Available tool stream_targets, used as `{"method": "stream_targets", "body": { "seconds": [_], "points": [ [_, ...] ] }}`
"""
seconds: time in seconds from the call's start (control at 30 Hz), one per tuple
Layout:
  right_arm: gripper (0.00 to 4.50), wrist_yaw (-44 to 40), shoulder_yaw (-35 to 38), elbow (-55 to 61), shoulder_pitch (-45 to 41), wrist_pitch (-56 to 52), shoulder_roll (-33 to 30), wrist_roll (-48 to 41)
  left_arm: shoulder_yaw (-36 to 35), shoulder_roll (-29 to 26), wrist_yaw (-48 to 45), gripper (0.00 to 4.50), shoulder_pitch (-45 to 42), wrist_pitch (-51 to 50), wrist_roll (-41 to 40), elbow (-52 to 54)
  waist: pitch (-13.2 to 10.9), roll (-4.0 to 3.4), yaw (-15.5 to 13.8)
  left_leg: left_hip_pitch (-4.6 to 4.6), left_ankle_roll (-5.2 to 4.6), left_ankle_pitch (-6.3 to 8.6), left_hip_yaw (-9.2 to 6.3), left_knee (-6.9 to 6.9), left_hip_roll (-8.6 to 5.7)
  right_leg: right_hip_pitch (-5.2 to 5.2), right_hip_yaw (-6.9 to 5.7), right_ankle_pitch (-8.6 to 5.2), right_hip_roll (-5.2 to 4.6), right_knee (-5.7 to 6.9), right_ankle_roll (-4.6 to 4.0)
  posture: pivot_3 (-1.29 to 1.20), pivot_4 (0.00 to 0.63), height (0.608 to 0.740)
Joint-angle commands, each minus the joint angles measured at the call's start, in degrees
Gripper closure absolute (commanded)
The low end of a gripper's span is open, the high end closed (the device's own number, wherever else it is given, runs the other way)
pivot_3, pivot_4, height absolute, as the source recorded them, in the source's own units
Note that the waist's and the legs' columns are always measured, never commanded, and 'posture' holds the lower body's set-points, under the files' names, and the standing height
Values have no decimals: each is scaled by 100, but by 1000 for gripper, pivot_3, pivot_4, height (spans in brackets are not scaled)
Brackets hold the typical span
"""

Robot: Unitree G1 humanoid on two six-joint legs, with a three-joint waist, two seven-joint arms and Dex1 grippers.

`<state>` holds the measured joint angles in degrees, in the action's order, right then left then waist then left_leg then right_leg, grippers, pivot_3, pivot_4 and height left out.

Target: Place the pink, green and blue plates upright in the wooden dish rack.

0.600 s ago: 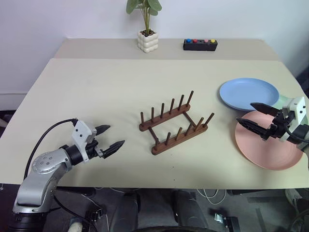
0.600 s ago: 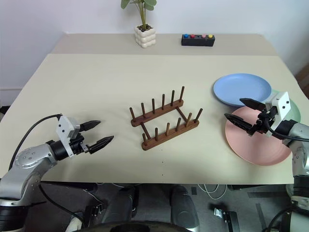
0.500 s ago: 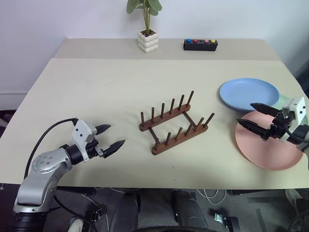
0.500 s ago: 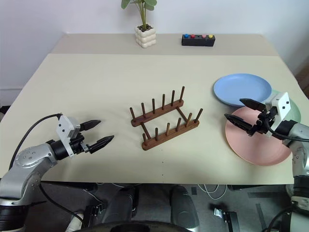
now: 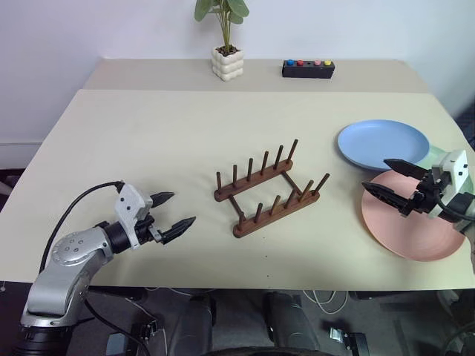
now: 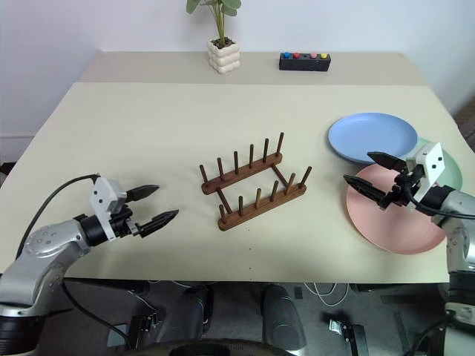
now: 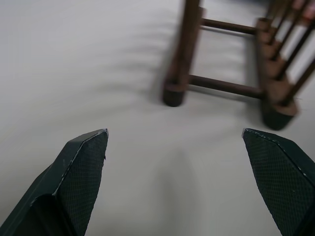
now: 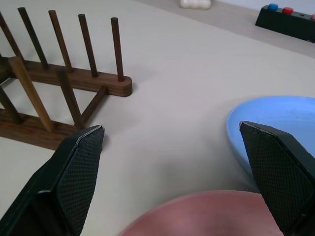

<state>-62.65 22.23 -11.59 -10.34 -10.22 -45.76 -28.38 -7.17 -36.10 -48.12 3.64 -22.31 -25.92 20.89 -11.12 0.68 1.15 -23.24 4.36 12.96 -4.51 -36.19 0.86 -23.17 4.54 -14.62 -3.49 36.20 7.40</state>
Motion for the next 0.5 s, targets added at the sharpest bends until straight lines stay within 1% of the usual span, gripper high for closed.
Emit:
{"method": "stream_targets", "body": {
  "seconds": [0.03, 0.1, 0.27, 0.37, 0.5],
  "points": [
    [29, 78, 75, 548, 156, -97, 23, -160, 115, -92, -104, 0, -49, -93, -93, 234, 0, -1, 0, 0, 0, 0, 0, 1, 0, -1, 0, 0, 0, 0, 0, 0, 150, 730],
    [29, 80, 96, 755, 223, -140, -9, -188, 304, -92, -234, 0, -131, -74, -75, 251, 0, -1, -4, -1, 0, 0, 0, -1, 0, -1, 1, 0, -1, 0, 0, 0, 150, 730],
    [29, 222, 104, 1121, 402, -264, 46, -238, 962, -151, -527, 0, -278, 32, 274, 61, 0, -1, -10, 0, 0, 0, 0, -2, 0, 1, 1, 0, -1, 0, 0, 0, 150, 730],
    [29, 314, 153, 1400, 568, -348, 60, -326, 1293, -46, -538, 0, -538, -133, 301, 22, 0, -1, -25, -1, 0, 0, 0, -2, 0, 0, 1, 0, 0, 0, 0, 0, 150, 730],
    [29, 510, 151, 1960, 900, -495, 187, -450, 1845, 236, -303, 0, -932, 119, 853, -319, 1, -2, -29, -1, 0, 0, 0, -5, -1, 3, 1, 0, -1, 0, 0, 0, 150, 730]
  ]
}}
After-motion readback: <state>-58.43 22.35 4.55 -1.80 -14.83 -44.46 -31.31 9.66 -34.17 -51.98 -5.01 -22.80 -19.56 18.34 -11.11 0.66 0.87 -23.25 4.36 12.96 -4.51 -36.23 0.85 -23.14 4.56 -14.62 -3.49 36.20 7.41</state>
